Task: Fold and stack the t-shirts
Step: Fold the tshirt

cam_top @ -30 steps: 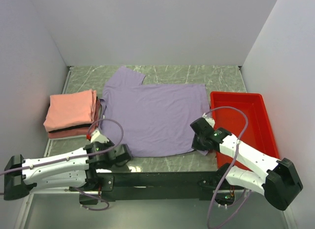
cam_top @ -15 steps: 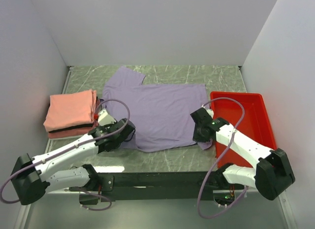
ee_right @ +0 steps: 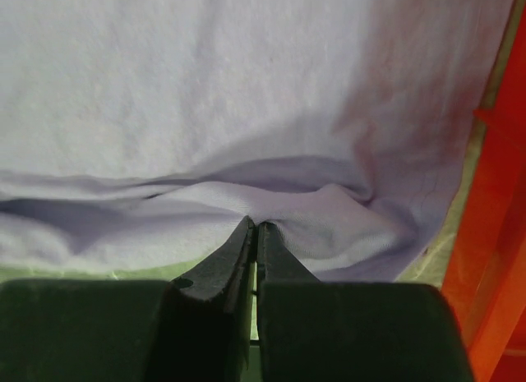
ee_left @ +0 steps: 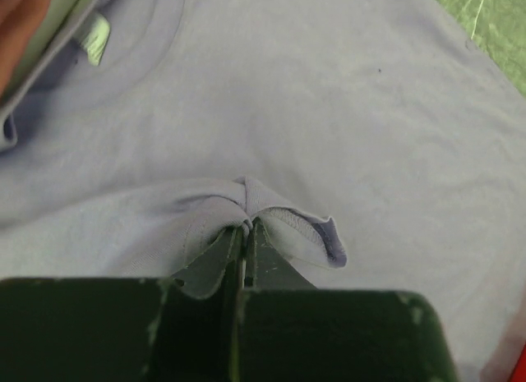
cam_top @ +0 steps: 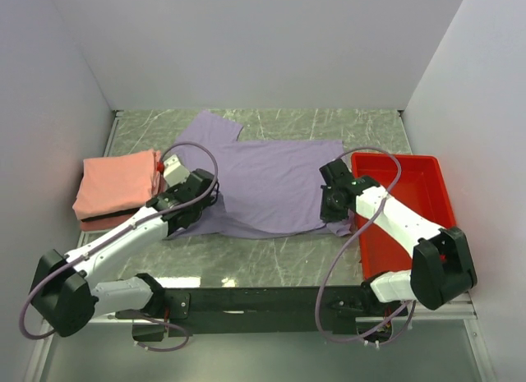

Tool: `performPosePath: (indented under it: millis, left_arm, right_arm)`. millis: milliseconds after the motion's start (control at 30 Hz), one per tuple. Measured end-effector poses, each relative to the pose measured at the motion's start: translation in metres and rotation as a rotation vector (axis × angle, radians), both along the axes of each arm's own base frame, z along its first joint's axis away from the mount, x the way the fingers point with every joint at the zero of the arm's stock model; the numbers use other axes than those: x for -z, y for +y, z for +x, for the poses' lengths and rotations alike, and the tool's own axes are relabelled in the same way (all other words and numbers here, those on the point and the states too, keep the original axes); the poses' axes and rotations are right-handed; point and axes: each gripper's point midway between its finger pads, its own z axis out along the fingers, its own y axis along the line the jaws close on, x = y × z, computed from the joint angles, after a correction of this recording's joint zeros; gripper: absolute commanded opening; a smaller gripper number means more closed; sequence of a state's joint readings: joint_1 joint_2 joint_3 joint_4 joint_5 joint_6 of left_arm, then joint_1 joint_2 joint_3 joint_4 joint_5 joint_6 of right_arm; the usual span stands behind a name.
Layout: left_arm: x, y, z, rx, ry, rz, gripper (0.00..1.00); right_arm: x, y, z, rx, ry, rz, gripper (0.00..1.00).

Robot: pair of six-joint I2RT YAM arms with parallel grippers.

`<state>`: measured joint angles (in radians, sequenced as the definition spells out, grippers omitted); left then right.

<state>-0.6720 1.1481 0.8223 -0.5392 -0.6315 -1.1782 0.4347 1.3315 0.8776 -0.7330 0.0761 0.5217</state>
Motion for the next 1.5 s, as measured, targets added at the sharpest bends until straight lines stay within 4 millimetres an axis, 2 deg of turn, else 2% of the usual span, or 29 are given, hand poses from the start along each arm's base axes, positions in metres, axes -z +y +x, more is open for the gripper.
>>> performPosePath:
  millis: [233,567,633,667,700,733,800,867,900,967,1000,1033,1067,1100,1200,1267,1367,1500]
  left_arm:
    - [0.003,-0.001,0.033,0.067,0.000,0.060,0.00]
    - [0.010,-0.007,0.078,0.178,0.008,0.147,0.01]
    - [0.013,-0.007,0.086,0.205,0.016,0.169,0.06]
    - [0.016,-0.006,0.090,0.216,0.022,0.185,0.12]
    - [0.017,-0.006,0.095,0.228,0.024,0.196,0.28]
    - [0.019,-0.007,0.101,0.249,0.028,0.214,0.33]
    - [0.024,-0.008,0.112,0.281,0.036,0.225,0.45]
    - [0.030,-0.007,0.127,0.308,0.049,0.232,0.52]
    - [0.033,-0.004,0.136,0.309,0.061,0.236,0.59]
    - [0.037,0.001,0.154,0.309,0.075,0.238,0.62]
    - [0.037,0.004,0.159,0.306,0.077,0.238,0.72]
    - [0.036,0.007,0.163,0.303,0.082,0.242,0.77]
    - [0.035,0.009,0.163,0.303,0.083,0.241,0.83]
    - [0.031,0.009,0.163,0.301,0.078,0.236,0.94]
    - [0.018,0.006,0.156,0.308,0.059,0.215,0.99]
    - [0.008,0.007,0.143,0.306,0.047,0.194,0.99]
    - [-0.004,0.010,0.112,0.296,0.035,0.157,0.99]
    - [-0.001,0.003,0.069,0.327,0.033,0.099,0.99]
  right_arm:
    - [-0.008,0.000,0.022,-0.006,-0.003,0.018,0.00]
    - [0.001,-0.002,0.052,-0.019,0.036,0.003,0.00]
    - [-0.001,-0.002,0.059,-0.020,0.030,0.000,0.00]
    - [-0.002,-0.002,0.064,-0.021,0.024,-0.003,0.00]
    - [-0.004,-0.002,0.070,-0.021,0.016,-0.006,0.01]
    - [-0.005,-0.003,0.075,-0.018,0.009,-0.011,0.08]
    - [-0.005,-0.006,0.086,-0.008,0.001,-0.026,0.14]
    - [-0.002,-0.011,0.096,0.007,0.000,-0.052,0.29]
    - [-0.001,-0.015,0.102,0.014,-0.002,-0.071,0.37]
    - [0.000,-0.022,0.115,0.030,-0.012,-0.104,0.55]
    - [-0.002,-0.024,0.119,0.032,-0.019,-0.117,0.64]
    - [-0.006,-0.025,0.125,0.038,-0.034,-0.125,0.71]
    - [-0.008,-0.026,0.127,0.040,-0.044,-0.129,0.73]
    - [-0.011,-0.027,0.129,0.039,-0.054,-0.135,0.77]
    - [-0.018,-0.027,0.129,0.033,-0.077,-0.129,0.79]
    - [-0.025,-0.026,0.124,0.026,-0.093,-0.117,0.79]
    - [-0.034,-0.018,0.110,-0.002,-0.119,-0.080,0.80]
    - [-0.036,-0.001,0.091,-0.060,-0.135,-0.013,0.80]
